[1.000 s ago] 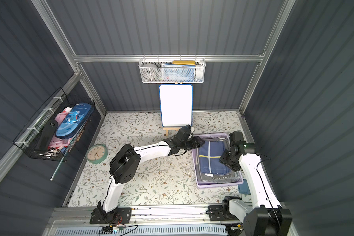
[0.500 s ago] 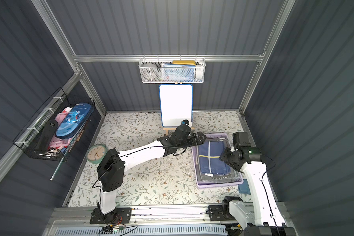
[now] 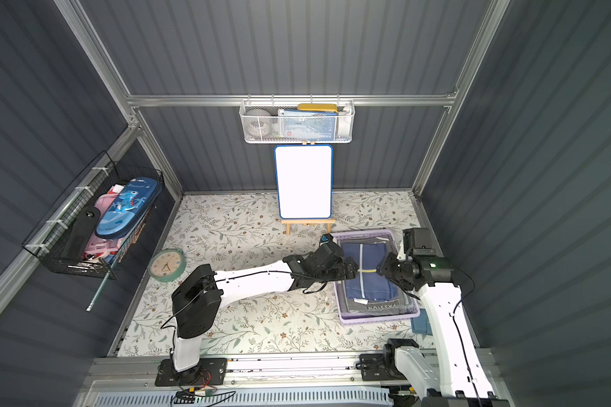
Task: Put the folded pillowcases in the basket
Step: Move the basket to the center of the board.
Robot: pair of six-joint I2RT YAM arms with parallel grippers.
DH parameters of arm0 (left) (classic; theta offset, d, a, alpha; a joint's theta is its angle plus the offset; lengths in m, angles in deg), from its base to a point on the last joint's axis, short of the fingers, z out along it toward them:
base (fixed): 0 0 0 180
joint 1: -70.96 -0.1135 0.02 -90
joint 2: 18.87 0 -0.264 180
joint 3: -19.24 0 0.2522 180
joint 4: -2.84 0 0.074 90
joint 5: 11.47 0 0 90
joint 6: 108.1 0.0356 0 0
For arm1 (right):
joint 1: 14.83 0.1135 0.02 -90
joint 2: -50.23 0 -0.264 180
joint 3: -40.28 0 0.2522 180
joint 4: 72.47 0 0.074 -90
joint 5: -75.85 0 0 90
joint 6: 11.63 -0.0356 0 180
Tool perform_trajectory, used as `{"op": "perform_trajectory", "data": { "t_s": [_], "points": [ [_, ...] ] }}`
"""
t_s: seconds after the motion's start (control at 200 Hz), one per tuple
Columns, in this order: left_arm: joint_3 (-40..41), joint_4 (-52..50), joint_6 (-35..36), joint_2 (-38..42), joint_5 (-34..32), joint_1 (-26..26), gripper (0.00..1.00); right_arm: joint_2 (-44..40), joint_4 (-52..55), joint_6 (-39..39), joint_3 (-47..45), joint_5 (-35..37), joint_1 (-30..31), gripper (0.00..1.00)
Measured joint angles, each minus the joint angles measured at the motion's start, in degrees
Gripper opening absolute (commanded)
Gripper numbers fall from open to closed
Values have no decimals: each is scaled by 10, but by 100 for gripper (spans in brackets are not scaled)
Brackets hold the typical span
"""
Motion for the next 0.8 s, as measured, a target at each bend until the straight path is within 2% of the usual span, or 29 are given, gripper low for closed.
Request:
{"op": "perform_trajectory", "data": {
  "t_s": [0.195, 0.31, 0.355, 0.41, 0.48, 0.54, 0.69, 0.8],
  "points": [
    [20, -47, -25, 37, -29, 0, 90, -8, -8, 0, -10, -9, 2, 55],
    [21, -47, -26, 26, -31, 0, 83, -8, -11, 0, -10, -12, 2, 55],
    [21, -45, -29, 14, -30, 0, 73, -8, -11, 0, -10, -13, 2, 54],
    [20, -44, -27, -5, -28, 0, 44, -9, -11, 1, -11, -14, 3, 47],
    [15, -47, -34, -37, -30, 0, 24, -13, -12, 1, -13, -17, 4, 37],
    [4, -46, -40, -61, -31, 0, 19, -19, -15, 0, -18, -19, 4, 32],
    [-18, -78, -57, -69, -62, 2, 0, -27, -18, 3, -23, -23, 5, 27],
    [-11, -105, -58, -57, -76, 2, 0, -27, -20, 2, -24, -25, 5, 17]
  ]
}}
